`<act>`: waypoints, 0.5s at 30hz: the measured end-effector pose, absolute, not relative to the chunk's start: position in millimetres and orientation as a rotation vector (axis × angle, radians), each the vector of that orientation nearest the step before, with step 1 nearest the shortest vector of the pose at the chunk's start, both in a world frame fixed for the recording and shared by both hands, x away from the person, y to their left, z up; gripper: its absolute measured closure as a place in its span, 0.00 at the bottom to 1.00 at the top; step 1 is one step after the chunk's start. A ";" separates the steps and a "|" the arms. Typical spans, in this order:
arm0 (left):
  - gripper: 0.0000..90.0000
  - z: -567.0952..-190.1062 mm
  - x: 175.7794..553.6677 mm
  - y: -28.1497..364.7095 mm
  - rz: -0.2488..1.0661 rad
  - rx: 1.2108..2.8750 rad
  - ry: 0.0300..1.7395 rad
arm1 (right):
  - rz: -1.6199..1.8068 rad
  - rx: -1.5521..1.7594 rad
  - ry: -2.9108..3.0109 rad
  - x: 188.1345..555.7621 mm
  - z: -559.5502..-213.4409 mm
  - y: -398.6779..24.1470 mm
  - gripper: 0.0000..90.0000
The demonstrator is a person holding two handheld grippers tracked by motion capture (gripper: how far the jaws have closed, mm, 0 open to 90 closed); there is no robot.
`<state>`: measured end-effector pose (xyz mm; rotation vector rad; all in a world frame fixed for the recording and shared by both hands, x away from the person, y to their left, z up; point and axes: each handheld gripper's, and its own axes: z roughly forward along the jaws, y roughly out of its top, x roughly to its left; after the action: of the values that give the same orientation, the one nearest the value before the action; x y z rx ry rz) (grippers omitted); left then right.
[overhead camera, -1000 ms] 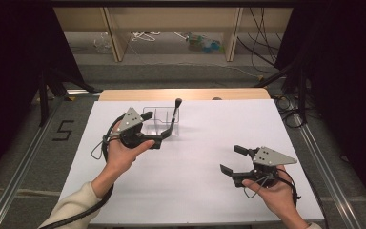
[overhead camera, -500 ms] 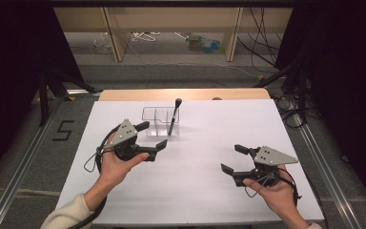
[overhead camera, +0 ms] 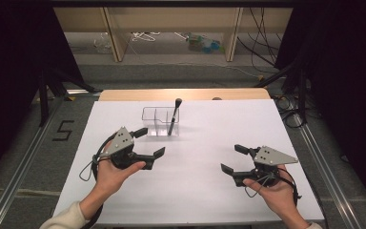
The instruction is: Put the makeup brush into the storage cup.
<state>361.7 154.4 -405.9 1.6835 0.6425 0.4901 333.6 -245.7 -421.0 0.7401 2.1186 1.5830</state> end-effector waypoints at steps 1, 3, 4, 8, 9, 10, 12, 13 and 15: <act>0.10 -406.3 360.6 155.9 0.486 1.685 0.642 | 1.561 0.746 2.134 332.8 -419.9 -246.9 0.20; 0.10 -407.0 359.0 158.9 0.487 1.680 0.641 | 1.564 0.748 2.128 332.8 -420.2 -246.4 0.20; 0.10 -407.3 358.1 160.2 0.486 1.676 0.648 | 1.563 0.749 2.128 332.8 -420.2 -246.3 0.20; 0.10 -408.5 353.3 166.3 0.491 1.673 0.648 | 1.565 0.750 2.125 332.8 -420.3 -245.8 0.20; 0.10 -409.3 351.4 168.0 0.491 1.673 0.652 | 1.564 0.750 2.129 332.8 -420.1 -245.9 0.20; 0.10 -409.8 350.2 168.9 0.491 1.670 0.658 | 1.569 0.753 2.119 332.9 -420.5 -245.4 0.20; 0.10 -410.3 347.3 171.9 0.490 1.665 0.660 | 1.565 0.755 2.136 333.0 -420.4 -246.1 0.20; 0.10 -410.3 345.8 173.6 0.493 1.666 0.660 | 1.583 0.749 2.126 333.9 -421.4 -245.5 0.20; 0.10 -410.2 342.9 176.6 0.497 1.661 0.659 | 1.570 0.752 2.135 333.7 -421.0 -245.7 0.20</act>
<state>342.9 176.6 -410.2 1.6614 0.6589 0.4975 333.7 -245.7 -421.0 0.7522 2.1350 1.5703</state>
